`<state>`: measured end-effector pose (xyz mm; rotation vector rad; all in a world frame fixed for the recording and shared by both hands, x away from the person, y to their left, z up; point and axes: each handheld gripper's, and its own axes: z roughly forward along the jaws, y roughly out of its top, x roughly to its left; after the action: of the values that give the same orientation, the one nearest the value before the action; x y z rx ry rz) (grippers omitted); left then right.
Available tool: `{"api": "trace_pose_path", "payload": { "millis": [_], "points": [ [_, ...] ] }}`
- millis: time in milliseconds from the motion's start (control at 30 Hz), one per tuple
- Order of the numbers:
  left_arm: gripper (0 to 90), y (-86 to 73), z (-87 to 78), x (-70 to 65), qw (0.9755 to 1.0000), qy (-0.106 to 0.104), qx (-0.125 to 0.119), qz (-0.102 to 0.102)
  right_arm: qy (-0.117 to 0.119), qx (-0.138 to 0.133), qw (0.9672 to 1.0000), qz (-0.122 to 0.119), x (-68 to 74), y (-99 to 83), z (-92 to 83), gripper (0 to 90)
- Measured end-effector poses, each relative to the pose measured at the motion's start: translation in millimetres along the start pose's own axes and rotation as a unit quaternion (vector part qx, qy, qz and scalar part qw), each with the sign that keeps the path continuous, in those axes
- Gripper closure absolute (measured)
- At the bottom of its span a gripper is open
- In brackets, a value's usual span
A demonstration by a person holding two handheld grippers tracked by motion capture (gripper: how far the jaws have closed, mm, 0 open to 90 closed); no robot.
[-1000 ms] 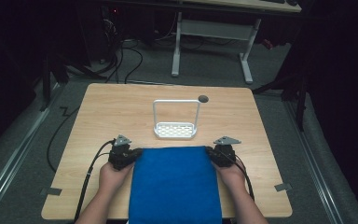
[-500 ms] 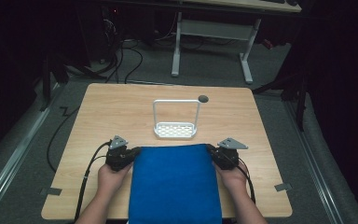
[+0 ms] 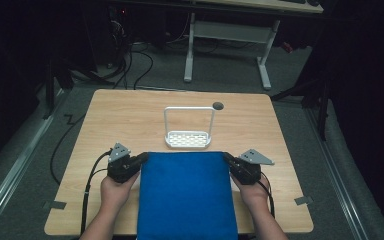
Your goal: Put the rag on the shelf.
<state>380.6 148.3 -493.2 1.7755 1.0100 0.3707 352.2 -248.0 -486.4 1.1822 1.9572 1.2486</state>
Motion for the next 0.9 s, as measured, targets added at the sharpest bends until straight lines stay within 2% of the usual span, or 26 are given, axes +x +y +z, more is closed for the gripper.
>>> {"api": "trace_pose_path", "payload": {
  "millis": [300,367,533,767,900],
  "points": [
    [86.9,10.6,-15.2,-9.2,0.9993,0.001,-0.036,0.008,0.001,-0.037,0.9993,-0.003,4.2,12.7,-9.5,88.3],
    [87.0,15.1,-19.9,-10.8,0.9988,0.000,-0.047,0.009,-0.002,-0.052,0.9986,-0.010,6.5,18.7,-11.9,88.3],
    [87.1,20.6,-23.4,-11.0,0.9981,0.002,-0.061,0.010,-0.001,-0.062,0.9981,-0.007,6.8,26.1,-14.1,88.3],
    [87.3,38.3,-27.8,-14.0,0.9962,0.008,-0.083,0.024,-0.010,-0.090,0.9958,-0.016,6.8,41.7,-18.4,88.3],
    [87.3,50.3,-30.6,-17.7,0.9945,0.007,-0.100,0.030,-0.016,-0.109,0.9938,-0.012,4.7,53.0,-23.0,88.3]
  ]
}}
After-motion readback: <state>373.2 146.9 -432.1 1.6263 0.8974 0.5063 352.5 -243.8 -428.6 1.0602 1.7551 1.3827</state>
